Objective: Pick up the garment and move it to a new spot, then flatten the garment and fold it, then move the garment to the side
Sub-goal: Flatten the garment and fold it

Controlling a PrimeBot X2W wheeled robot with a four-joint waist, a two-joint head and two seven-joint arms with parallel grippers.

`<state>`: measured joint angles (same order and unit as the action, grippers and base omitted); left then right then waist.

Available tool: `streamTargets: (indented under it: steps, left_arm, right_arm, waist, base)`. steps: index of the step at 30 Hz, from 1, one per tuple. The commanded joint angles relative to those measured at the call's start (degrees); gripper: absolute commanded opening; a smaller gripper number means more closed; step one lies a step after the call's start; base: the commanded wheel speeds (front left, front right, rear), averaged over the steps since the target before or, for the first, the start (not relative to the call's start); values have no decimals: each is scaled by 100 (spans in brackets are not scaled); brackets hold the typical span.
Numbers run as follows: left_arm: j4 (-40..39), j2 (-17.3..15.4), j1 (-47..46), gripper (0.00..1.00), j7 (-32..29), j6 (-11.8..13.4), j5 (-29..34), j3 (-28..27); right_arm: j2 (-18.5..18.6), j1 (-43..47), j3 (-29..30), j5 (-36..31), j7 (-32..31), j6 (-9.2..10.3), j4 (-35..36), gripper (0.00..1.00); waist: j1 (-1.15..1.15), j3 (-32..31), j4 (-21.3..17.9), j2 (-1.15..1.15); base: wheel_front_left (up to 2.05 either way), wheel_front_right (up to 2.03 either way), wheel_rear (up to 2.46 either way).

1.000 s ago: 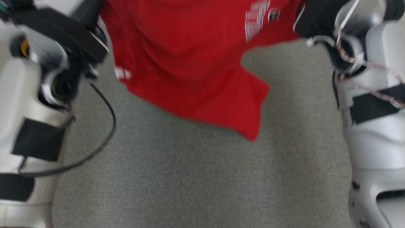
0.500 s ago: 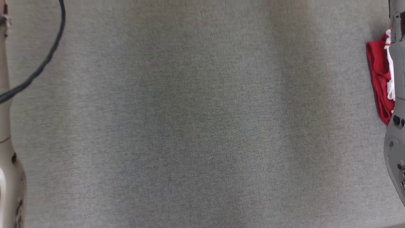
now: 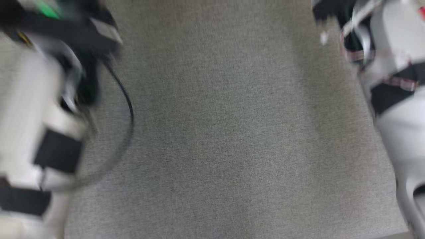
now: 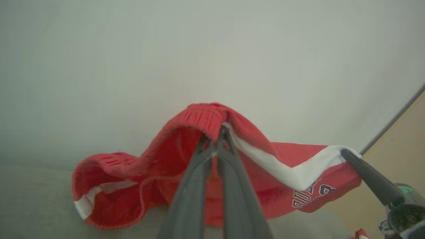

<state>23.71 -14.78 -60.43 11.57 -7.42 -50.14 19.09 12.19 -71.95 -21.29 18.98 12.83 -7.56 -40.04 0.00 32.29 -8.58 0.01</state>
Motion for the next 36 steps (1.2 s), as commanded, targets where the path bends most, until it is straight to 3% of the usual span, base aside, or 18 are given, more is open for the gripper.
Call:
streamTargets:
  steps: [1, 7, 11, 19, 20, 22, 28, 36]
  left_arm:
    - [-129, -88, 283, 0, 60, -4, -87, 77]
    - [-742, -394, 1732, 0, 247, -1, -153, 736]
    - [-829, -438, 2546, 0, 313, 1, -25, 937]
    - [-653, -468, 3771, 0, 286, 409, 181, 1248]
    - [-653, -468, 3771, 0, 286, 409, 181, 1248]
    - [-613, -561, 4097, 0, 125, 582, 256, 1385]
    - [-745, -772, 4744, 0, -253, 932, 271, 1586]
    - [-1022, -1045, 5489, 0, -695, 1023, 183, 1904]
  right_arm:
    - [82, 252, -24, 157, -38, 15, 125, 0]
    - [507, 1942, 116, 789, -609, 15, 1340, 0]
    - [767, 3259, 470, 801, -1069, 15, 2318, 0]
    - [670, 5519, 1155, 568, -2665, 15, 3840, 0]
    - [670, 5519, 1155, 568, -2665, 15, 3840, 0]
    - [634, 6140, 1287, 523, -3411, 15, 4297, 0]
    - [480, 7144, 1444, 548, -4632, 15, 4993, 0]
    - [237, 8344, 1585, 736, -5940, 15, 5597, 0]
  waist:
    - [0, -411, 251, -1]
    - [0, -1027, 384, -1]
    - [0, -1444, 413, -1]
    - [0, -2091, 389, -1]
    - [0, -2091, 389, -1]
    - [0, -2277, 393, -1]
    - [0, -2574, 428, -1]
    - [0, -2826, 522, -1]
  base:
    - [0, 0, 0]
    - [0, 0, 0]
    - [0, 0, 0]
    - [0, 0, 0]
    - [0, 0, 0]
    - [0, 0, 0]
    - [0, 0, 0]
    - [0, 0, 0]
